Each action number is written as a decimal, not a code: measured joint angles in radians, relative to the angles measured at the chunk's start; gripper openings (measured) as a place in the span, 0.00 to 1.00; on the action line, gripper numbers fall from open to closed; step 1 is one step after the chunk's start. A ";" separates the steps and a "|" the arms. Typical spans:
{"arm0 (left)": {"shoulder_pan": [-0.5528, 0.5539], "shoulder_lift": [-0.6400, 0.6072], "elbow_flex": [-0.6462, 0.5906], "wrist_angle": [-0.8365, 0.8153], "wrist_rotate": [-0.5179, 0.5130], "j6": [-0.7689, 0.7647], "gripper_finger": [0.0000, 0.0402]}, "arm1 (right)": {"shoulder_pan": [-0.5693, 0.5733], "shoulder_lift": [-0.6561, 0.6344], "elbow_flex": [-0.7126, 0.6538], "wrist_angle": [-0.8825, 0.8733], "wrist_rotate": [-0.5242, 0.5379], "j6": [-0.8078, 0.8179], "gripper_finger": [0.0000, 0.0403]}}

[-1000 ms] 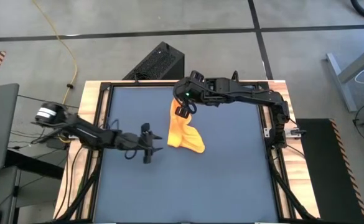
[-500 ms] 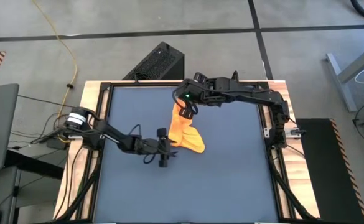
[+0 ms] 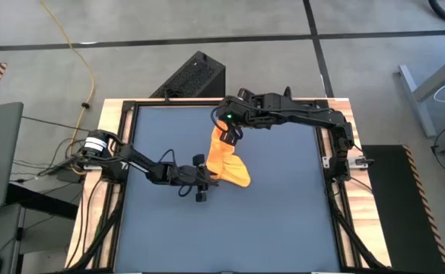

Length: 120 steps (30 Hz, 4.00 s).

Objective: Roll towel
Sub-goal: Roll the yellow microfiber cloth on the table

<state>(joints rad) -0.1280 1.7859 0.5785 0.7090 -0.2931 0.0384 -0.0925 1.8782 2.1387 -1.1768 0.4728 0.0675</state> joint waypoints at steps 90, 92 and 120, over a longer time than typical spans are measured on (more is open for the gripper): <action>-0.391 -1.371 -0.535 -0.729 -0.215 -0.576 0.00 | 0.144 -0.304 -1.147 0.874 -0.202 0.443 0.03; -0.395 -1.386 -0.506 -0.800 -0.280 -0.562 0.00 | 0.104 -0.280 -1.147 0.872 -0.226 0.415 0.03; -0.272 -1.400 -0.408 -1.242 -0.501 -0.675 0.00 | -0.062 -0.152 -1.147 0.897 -0.150 0.340 0.03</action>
<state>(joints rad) -0.3999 0.3859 0.1707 -0.5335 -0.7936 -0.6369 -0.1543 1.7260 0.9920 -0.2802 0.3233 0.4073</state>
